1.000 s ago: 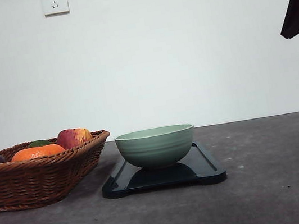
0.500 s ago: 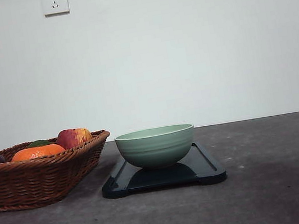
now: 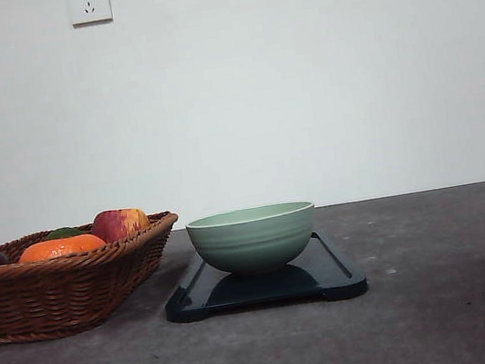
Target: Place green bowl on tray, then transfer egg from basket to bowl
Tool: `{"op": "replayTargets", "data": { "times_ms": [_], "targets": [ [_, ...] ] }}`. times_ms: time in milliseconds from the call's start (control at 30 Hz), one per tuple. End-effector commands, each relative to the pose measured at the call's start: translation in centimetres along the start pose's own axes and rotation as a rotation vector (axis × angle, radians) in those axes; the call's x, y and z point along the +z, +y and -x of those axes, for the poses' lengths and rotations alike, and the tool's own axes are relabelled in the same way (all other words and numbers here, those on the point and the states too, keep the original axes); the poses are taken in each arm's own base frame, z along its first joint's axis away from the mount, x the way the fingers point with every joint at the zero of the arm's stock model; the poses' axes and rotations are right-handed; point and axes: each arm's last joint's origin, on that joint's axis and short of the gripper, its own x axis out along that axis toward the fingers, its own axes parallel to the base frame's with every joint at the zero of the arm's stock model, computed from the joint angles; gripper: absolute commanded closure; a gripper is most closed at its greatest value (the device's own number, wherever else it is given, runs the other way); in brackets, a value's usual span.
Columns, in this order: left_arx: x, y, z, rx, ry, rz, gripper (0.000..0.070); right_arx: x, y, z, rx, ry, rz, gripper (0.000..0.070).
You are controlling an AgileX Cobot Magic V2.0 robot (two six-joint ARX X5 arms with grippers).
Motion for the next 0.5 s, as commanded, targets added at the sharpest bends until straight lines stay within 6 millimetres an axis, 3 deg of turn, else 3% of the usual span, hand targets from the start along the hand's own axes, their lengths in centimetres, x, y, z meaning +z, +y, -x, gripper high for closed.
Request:
{"op": "replayTargets", "data": {
  "times_ms": [0, 467],
  "targets": [
    [-0.64, 0.05, -0.18, 0.001, 0.022, -0.007, 0.07, 0.01, -0.01, -0.04, -0.004, -0.011, -0.013, 0.069],
    [-0.64, 0.05, -0.18, 0.002, 0.022, -0.007, 0.07, 0.0, -0.01, -0.04, -0.004, -0.011, -0.013, 0.069]
  ]
}}
